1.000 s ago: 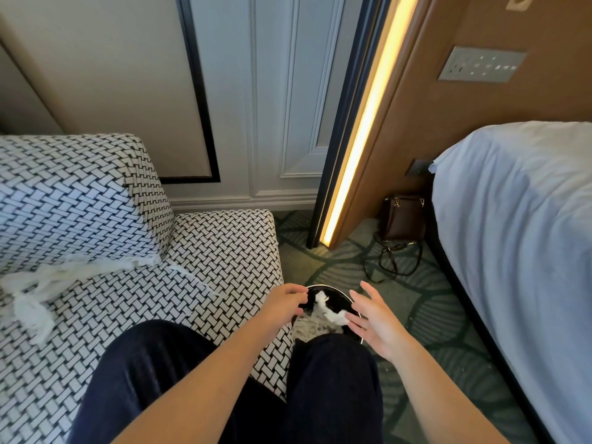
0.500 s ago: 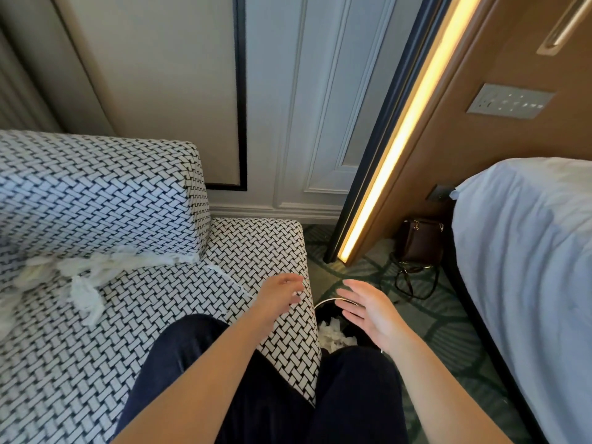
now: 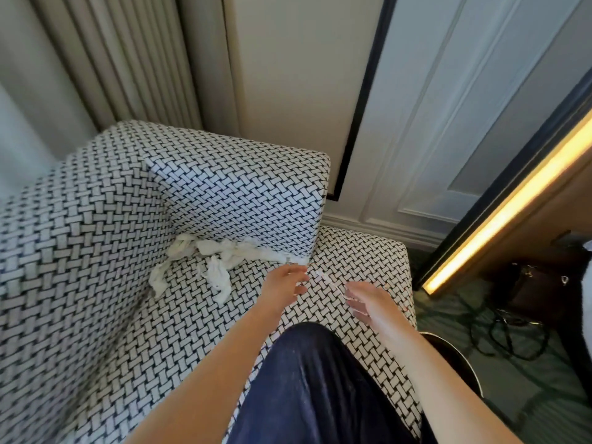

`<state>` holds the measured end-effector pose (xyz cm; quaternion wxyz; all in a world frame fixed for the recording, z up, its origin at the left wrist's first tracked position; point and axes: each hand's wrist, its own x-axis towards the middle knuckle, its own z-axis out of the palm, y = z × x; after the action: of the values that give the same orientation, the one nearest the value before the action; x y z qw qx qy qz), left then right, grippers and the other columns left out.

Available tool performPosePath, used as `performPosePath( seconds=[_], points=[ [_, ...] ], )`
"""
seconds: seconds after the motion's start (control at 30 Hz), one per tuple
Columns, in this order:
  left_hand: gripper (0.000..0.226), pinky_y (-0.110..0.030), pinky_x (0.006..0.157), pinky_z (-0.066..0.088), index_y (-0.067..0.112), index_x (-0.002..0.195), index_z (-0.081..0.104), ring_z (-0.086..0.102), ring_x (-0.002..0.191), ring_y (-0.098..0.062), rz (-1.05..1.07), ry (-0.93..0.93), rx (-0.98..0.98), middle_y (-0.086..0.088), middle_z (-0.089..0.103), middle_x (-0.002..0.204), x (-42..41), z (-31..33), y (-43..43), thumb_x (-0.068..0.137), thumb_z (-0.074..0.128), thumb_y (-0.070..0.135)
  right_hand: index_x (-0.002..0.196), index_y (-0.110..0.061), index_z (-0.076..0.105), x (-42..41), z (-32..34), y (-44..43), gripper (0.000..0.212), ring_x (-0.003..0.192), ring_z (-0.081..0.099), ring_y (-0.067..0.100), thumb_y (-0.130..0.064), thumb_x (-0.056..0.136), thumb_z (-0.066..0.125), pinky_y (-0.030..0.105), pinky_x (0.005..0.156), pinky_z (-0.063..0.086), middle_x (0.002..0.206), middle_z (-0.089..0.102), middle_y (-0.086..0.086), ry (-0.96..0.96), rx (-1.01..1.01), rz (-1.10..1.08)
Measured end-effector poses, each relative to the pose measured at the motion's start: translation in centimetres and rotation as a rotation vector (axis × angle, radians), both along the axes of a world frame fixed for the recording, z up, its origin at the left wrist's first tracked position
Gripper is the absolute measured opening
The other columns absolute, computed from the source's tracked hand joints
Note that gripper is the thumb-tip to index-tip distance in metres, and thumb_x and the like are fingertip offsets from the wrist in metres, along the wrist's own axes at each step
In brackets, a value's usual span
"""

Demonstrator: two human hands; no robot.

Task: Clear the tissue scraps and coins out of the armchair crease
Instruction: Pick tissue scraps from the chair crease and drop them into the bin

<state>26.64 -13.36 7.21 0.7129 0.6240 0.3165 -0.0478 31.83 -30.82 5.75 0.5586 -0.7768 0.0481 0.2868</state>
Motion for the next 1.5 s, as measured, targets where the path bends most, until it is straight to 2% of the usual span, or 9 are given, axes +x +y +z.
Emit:
performPosePath(
  seconds=[0.2, 0.27, 0.4, 0.77, 0.93, 1.07, 1.13, 1.27, 1.5],
  points=[
    [0.018, -0.028, 0.08, 0.046, 0.016, 0.106, 0.065, 0.06, 0.087, -0.017, 0.097, 0.085, 0.012, -0.003, 0.067, 0.105, -2.4, -2.6, 5.2, 0.093, 0.052, 0.013, 0.133, -0.023, 0.05, 0.2, -4.5, 5.0, 0.04, 0.115, 0.053, 0.021, -0.031, 0.094, 0.053, 0.028, 0.091, 0.043, 0.125, 0.049, -0.001, -0.109, -0.376, 0.242],
    [0.016, -0.026, 0.075, 0.045, 0.017, 0.102, 0.065, 0.06, 0.087, -0.017, 0.136, 0.113, 0.006, -0.003, 0.067, 0.105, -3.1, -3.3, 6.5, 0.094, 0.051, 0.013, 0.141, -0.034, 0.039, 0.6, -6.3, 5.3, 0.049, 0.143, 0.019, 0.034, -0.035, 0.093, 0.052, 0.046, 0.115, 0.021, 0.154, 0.021, 0.013, -0.123, -0.592, 0.318],
    [0.017, -0.024, 0.073, 0.044, 0.015, 0.107, 0.063, 0.059, 0.086, -0.017, 0.194, 0.15, -0.004, -0.005, 0.066, 0.107, -4.7, -4.6, 8.3, 0.094, 0.052, 0.015, 0.147, -0.043, 0.02, 0.8, -7.9, 4.7, 0.06, 0.142, -0.017, 0.041, -0.039, 0.094, 0.049, 0.055, 0.113, -0.005, 0.157, -0.013, 0.016, -0.041, -0.716, 0.351],
    [0.028, -0.016, 0.054, 0.041, 0.021, 0.117, 0.061, 0.053, 0.077, -0.013, 0.241, 0.201, 0.274, -0.008, 0.05, 0.13, -5.3, -7.2, 10.2, 0.092, 0.051, 0.013, 0.148, -0.001, 0.023, 0.8, -8.2, 6.0, 0.062, 0.144, 0.018, 0.027, -0.019, 0.094, 0.048, 0.039, 0.118, 0.017, 0.157, 0.019, 0.013, -0.194, -0.586, 0.368],
    [0.039, -0.002, 0.047, 0.038, 0.024, 0.131, 0.053, 0.041, 0.118, -0.014, 0.051, 0.22, 0.364, -0.003, 0.013, 0.155, -4.5, -6.9, 10.8, 0.093, 0.053, 0.012, 0.146, -0.006, 0.032, 1.4, -7.9, 6.8, 0.057, 0.145, 0.01, 0.027, -0.022, 0.094, 0.051, 0.038, 0.114, 0.02, 0.158, 0.01, 0.013, -0.167, -0.537, 0.323],
    [0.048, -0.006, 0.057, 0.043, 0.025, 0.139, 0.045, 0.023, 0.14, -0.018, -0.124, 0.279, 0.37, 0.0, -0.006, 0.159, -3.9, -7.2, 11.2, 0.093, 0.054, 0.016, 0.15, -0.013, 0.019, 1.4, -8.5, 6.8, 0.065, 0.146, -0.001, 0.033, -0.035, 0.095, 0.046, 0.042, 0.117, 0.01, 0.158, 0.004, 0.017, -0.107, -0.778, 0.509],
    [0.054, -0.018, 0.085, 0.049, 0.024, 0.143, 0.04, 0.02, 0.143, -0.019, -0.198, 0.309, 0.397, 0.004, -0.01, 0.158, -3.8, -7.8, 11.4, 0.092, 0.057, 0.023, 0.149, -0.008, 0.021, 1.2, -8.5, 6.8, 0.064, 0.147, 0.004, 0.028, -0.035, 0.096, 0.044, 0.04, 0.117, 0.01, 0.158, 0.01, 0.014, -0.143, -0.788, 0.55],
    [0.068, -0.035, 0.117, 0.021, 0.014, 0.15, 0.022, 0.009, 0.145, -0.019, -0.268, 0.347, 0.413, 0.005, -0.005, 0.159, -4.0, -7.8, 11.2, 0.092, 0.055, 0.032, 0.145, -0.003, 0.031, 1.1, -8.5, 6.4, 0.062, 0.145, 0.015, 0.025, -0.037, 0.095, 0.045, 0.039, 0.118, 0.017, 0.157, 0.02, 0.01, -0.163, -0.772, 0.55],
    [0.064, -0.022, 0.09, 0.038, 0.006, 0.149, 0.021, 0.043, 0.116, -0.015, -0.087, 0.278, 0.341, -0.006, 0.023, 0.152, -4.6, -7.0, 9.5, 0.096, 0.051, 0.027, 0.129, 0.01, 0.046, 0.3, -6.9, 6.3, 0.043, 0.128, 0.044, 0.033, -0.016, 0.095, 0.051, 0.036, 0.103, 0.036, 0.138, 0.046, 0.023, -0.195, -0.593, 0.364]
  ],
)
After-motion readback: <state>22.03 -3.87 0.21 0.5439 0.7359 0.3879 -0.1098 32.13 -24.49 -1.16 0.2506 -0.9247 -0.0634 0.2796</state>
